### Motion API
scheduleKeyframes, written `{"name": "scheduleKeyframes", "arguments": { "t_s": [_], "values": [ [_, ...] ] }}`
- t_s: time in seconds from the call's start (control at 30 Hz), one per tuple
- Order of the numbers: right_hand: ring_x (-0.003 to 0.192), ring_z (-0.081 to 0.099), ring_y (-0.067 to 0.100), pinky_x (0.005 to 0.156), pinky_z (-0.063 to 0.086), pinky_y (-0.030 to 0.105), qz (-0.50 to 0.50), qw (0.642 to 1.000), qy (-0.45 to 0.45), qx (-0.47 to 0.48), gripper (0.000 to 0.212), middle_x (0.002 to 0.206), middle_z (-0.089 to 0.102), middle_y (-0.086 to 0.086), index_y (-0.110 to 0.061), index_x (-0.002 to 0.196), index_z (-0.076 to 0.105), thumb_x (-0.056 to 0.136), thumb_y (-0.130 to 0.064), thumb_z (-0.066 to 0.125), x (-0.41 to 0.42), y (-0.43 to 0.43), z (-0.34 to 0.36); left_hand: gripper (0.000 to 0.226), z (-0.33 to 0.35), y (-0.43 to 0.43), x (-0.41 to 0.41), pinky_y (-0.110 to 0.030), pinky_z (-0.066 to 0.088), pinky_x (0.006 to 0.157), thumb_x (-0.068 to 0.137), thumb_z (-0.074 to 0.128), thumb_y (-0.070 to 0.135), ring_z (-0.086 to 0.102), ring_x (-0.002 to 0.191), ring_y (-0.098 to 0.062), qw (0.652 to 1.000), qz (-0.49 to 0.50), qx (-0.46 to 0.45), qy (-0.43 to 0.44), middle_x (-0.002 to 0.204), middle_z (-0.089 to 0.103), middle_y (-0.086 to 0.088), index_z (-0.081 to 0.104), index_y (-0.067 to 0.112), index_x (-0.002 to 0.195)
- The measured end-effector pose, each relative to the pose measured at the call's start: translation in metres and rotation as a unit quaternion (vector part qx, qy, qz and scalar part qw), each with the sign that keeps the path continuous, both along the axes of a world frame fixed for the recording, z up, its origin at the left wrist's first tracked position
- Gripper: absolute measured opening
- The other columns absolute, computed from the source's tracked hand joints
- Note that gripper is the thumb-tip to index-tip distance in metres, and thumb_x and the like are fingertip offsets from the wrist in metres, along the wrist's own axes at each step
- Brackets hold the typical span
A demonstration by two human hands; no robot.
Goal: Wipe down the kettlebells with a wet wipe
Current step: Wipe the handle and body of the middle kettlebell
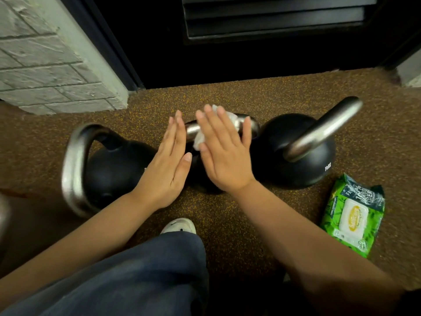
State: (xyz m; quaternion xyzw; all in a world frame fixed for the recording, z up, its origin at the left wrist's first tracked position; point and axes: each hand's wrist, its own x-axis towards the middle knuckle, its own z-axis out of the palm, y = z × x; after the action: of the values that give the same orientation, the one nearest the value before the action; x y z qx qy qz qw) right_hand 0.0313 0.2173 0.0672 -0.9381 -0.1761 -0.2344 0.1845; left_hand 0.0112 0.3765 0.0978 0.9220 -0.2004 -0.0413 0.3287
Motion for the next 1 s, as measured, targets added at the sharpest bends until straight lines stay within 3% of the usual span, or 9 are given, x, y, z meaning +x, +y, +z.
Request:
{"name": "scheduleKeyframes", "arguments": {
  "t_s": [0.07,0.2,0.33,0.43,0.53,0.67,0.8,0.9,1.0],
  "values": [
    [0.142,0.023,0.018,0.116,-0.001,0.044,-0.033,0.999,0.017,0.040,0.051,0.151,0.035,0.005,-0.016,0.145,0.028,0.099,-0.036,0.021,0.005,-0.016,-0.003,0.061,-0.001,-0.001,0.000,-0.021,-0.006,0.117,0.099,0.021,0.029,-0.014,0.145,-0.011,1.000,-0.001,-0.006,-0.003,0.158,-0.014,-0.001,-0.012,0.012,0.147],
    [0.140,0.030,0.022,0.118,0.012,0.043,-0.021,0.971,0.093,0.219,0.061,0.146,0.040,0.011,-0.007,0.142,0.033,0.099,-0.044,0.011,0.016,-0.043,-0.003,0.060,-0.003,-0.005,-0.002,-0.022,-0.003,0.118,0.099,0.022,0.028,-0.011,0.146,-0.011,0.999,0.020,-0.035,-0.002,0.159,-0.010,0.002,-0.009,0.014,0.148],
    [0.132,0.039,0.014,0.116,0.022,0.043,-0.003,0.953,0.119,0.277,0.052,0.140,0.048,0.006,-0.006,0.137,0.042,0.099,-0.034,0.020,0.025,-0.051,0.001,0.059,-0.006,-0.008,-0.002,-0.032,0.001,0.120,0.098,0.022,0.025,-0.005,0.147,-0.015,0.998,0.044,-0.051,-0.015,0.159,-0.003,-0.001,-0.001,0.008,0.150],
    [0.120,0.052,0.017,0.104,0.038,0.045,-0.018,0.941,0.120,0.316,0.049,0.126,0.060,0.006,-0.006,0.127,0.054,0.097,-0.028,0.023,0.034,-0.048,0.011,0.057,-0.007,-0.011,-0.002,-0.030,0.004,0.120,0.098,0.022,0.025,0.000,0.147,-0.016,0.996,0.062,-0.058,-0.031,0.159,0.003,-0.001,0.004,0.008,0.150],
    [0.101,0.062,0.022,0.088,0.046,0.040,-0.007,0.965,0.104,0.239,0.047,0.110,0.068,0.005,-0.010,0.120,0.060,0.096,-0.028,0.025,0.042,-0.036,0.026,0.056,-0.008,-0.013,-0.003,-0.027,0.006,0.120,0.098,0.023,0.025,0.005,0.147,-0.015,0.994,0.077,-0.072,-0.038,0.157,0.009,0.000,0.011,0.007,0.149],
    [0.087,0.062,0.023,0.081,0.038,0.036,-0.010,0.996,0.045,0.083,0.040,0.099,0.069,-0.001,-0.016,0.118,0.061,0.096,-0.029,0.030,0.039,-0.011,0.036,0.054,-0.009,-0.015,-0.003,-0.030,0.010,0.119,0.098,0.023,0.024,0.011,0.146,-0.017,0.991,0.088,-0.087,-0.055,0.154,0.016,-0.001,0.019,0.003,0.147],
    [0.117,0.053,0.017,0.108,0.025,0.045,0.008,0.999,-0.004,0.033,0.042,0.119,0.063,-0.003,-0.018,0.125,0.059,0.098,-0.031,0.030,0.020,-0.001,0.022,0.053,-0.013,-0.017,-0.002,-0.031,0.012,0.119,0.097,0.023,0.023,0.015,0.145,-0.019,0.989,0.098,-0.091,-0.069,0.152,0.019,-0.004,0.021,0.000,0.146],
    [0.135,0.036,0.016,0.111,0.010,0.047,0.036,0.999,-0.019,0.012,0.046,0.140,0.050,0.000,-0.019,0.139,0.043,0.098,-0.033,0.028,0.014,-0.015,0.006,0.053,-0.014,-0.017,-0.002,-0.033,0.013,0.119,0.097,0.023,0.022,0.016,0.145,-0.020,0.988,0.098,-0.089,-0.074,0.152,0.020,-0.003,0.022,0.000,0.146],
    [0.140,0.027,0.018,0.111,0.008,0.046,0.036,0.998,-0.042,0.009,0.047,0.148,0.040,0.003,-0.021,0.144,0.031,0.099,-0.033,0.028,0.013,-0.036,-0.011,0.053,-0.014,-0.018,-0.001,-0.036,0.013,0.119,0.097,0.022,0.022,0.015,0.145,-0.020,0.988,0.097,-0.095,-0.074,0.152,0.019,-0.001,0.020,0.002,0.146]
  ]
}}
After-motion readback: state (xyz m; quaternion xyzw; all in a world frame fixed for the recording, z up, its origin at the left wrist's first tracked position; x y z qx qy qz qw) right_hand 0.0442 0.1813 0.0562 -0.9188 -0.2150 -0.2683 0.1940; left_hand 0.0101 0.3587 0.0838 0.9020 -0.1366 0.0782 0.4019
